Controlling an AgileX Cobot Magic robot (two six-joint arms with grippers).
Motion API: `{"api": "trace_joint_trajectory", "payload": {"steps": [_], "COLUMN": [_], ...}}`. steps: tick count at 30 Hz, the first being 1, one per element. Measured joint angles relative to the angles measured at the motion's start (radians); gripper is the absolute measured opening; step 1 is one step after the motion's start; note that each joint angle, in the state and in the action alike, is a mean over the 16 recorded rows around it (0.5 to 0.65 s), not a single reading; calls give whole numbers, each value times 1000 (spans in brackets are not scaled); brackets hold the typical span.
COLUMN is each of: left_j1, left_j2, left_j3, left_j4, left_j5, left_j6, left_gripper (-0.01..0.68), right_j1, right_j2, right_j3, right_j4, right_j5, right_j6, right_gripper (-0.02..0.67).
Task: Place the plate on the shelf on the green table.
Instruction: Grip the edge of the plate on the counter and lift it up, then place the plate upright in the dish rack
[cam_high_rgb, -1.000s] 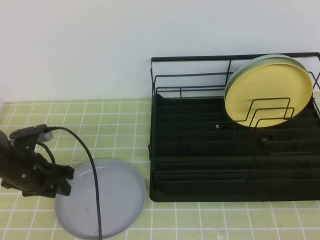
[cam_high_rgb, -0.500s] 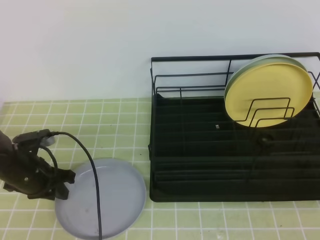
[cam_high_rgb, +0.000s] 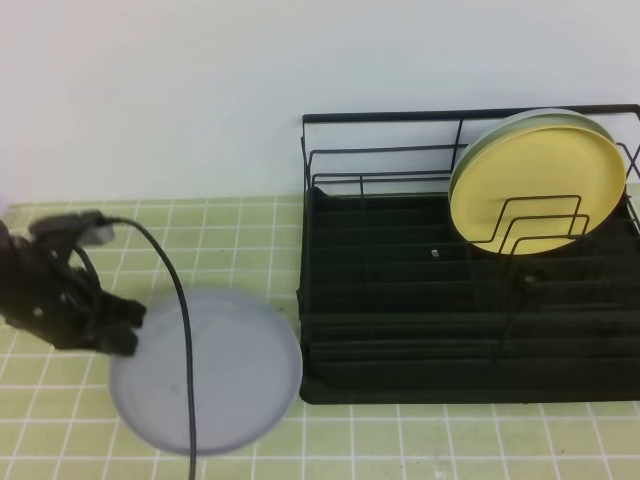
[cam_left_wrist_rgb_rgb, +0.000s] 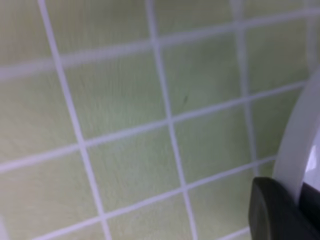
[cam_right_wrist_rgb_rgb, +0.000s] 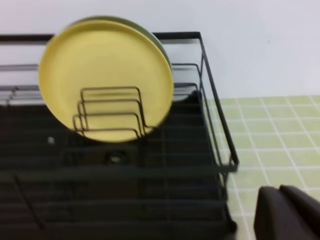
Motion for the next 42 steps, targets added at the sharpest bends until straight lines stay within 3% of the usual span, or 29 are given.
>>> {"api": "trace_joint_trajectory", "payload": {"steps": [7, 15, 19, 23, 30, 34, 38, 42], "left_j1": [-1, -57, -135, -237, -428, -508, -565, -598], "left_j2": [-156, -380, -469, -526, -563, -564, -563, -561], "left_j3": [-45, -52, -52, -52, -52, -52, -52, -52], "left_j4": [-26, -261, -411, -531, -619, -637, -645, -660], "left_j5": [44, 19, -20, -69, -181, -241, -284, -316], "left_j6": [28, 177, 279, 372, 457, 476, 489, 494], "left_gripper": [3, 3, 3, 2, 2, 1, 1, 1], "right_j1": [0, 0, 0, 0, 0, 0, 0, 0], "right_j2": [1, 54, 107, 163, 239, 263, 282, 296], "right_j3": [-96, -210, -247, -269, -298, -307, -309, -309], "right_j4": [204, 717, 971, 1145, 1273, 1310, 1343, 1365], "right_j5": [106, 333, 449, 536, 604, 607, 604, 601], "right_j6": [-73, -369, -563, -716, -841, -855, -856, -857], "right_gripper": [-3, 13, 80, 197, 408, 477, 460, 374]}}
